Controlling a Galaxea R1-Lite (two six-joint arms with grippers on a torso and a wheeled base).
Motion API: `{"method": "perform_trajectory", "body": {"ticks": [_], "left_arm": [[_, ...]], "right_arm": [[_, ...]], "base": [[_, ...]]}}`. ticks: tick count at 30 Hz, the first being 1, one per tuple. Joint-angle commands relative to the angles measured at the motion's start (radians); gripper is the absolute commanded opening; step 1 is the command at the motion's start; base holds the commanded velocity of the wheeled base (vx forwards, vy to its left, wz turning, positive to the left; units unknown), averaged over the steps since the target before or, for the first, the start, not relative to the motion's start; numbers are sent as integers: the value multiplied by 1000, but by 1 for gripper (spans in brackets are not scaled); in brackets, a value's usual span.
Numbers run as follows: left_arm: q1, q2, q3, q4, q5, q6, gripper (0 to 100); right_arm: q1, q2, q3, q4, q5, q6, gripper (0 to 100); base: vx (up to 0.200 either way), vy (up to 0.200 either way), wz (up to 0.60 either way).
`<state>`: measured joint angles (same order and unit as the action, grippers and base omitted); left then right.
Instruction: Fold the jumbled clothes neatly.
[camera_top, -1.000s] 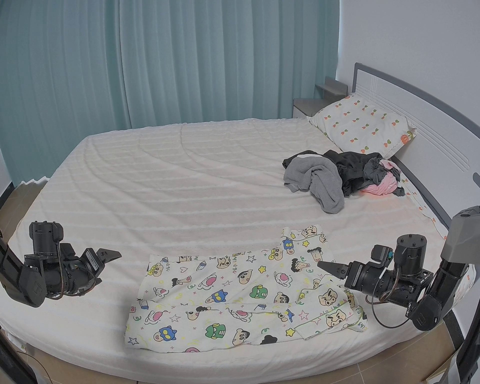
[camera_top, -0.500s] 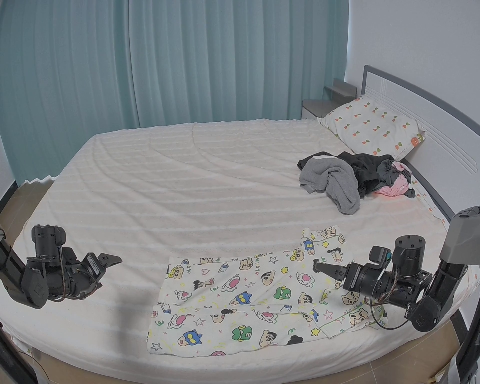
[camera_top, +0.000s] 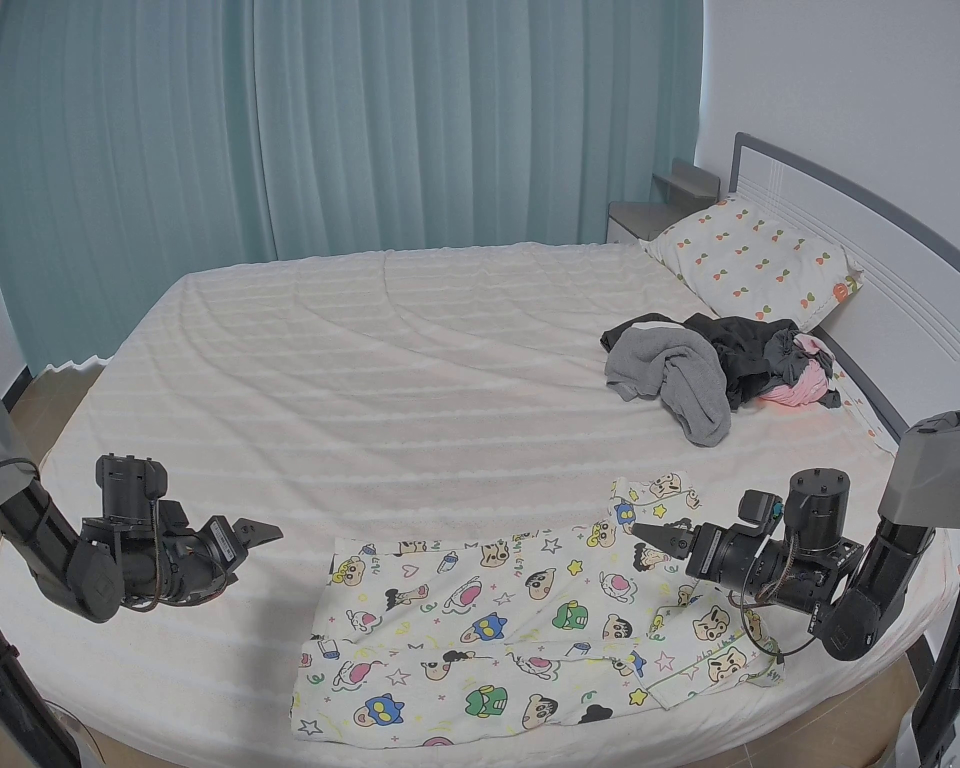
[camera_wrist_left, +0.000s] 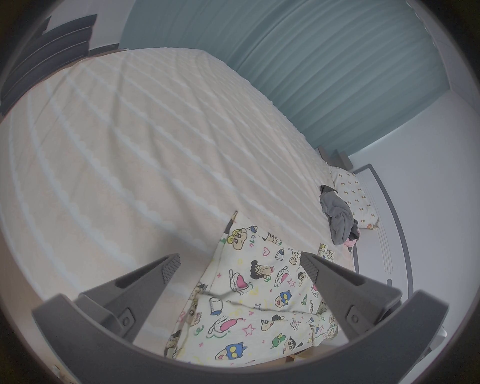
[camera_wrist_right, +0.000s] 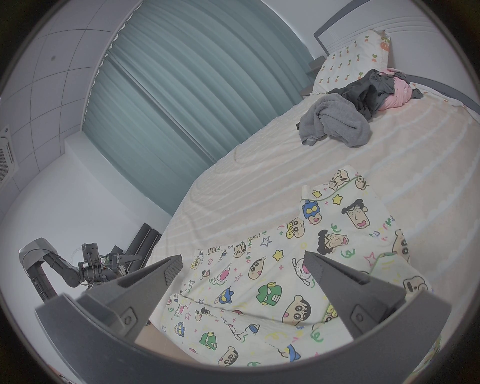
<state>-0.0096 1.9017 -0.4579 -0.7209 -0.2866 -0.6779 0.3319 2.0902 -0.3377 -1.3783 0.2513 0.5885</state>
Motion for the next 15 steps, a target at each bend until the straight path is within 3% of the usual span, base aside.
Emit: {"method": "perform_trajectory", "body": {"ticks": [1,7,15], "left_arm": [[-38,102,-47,-22,3,24,100],[-59,260,-162,-22,20,115,100],[-92,464,-378,-15,99,115,100]], "right_arm": [[-14,19,-21,5,0,-3,100],[-60,67,-115,74,0,-7,100],[-119,119,-273,229,0,-26,100]], "base": [[0,0,0],[0,0,0],[0,0,0]]}}
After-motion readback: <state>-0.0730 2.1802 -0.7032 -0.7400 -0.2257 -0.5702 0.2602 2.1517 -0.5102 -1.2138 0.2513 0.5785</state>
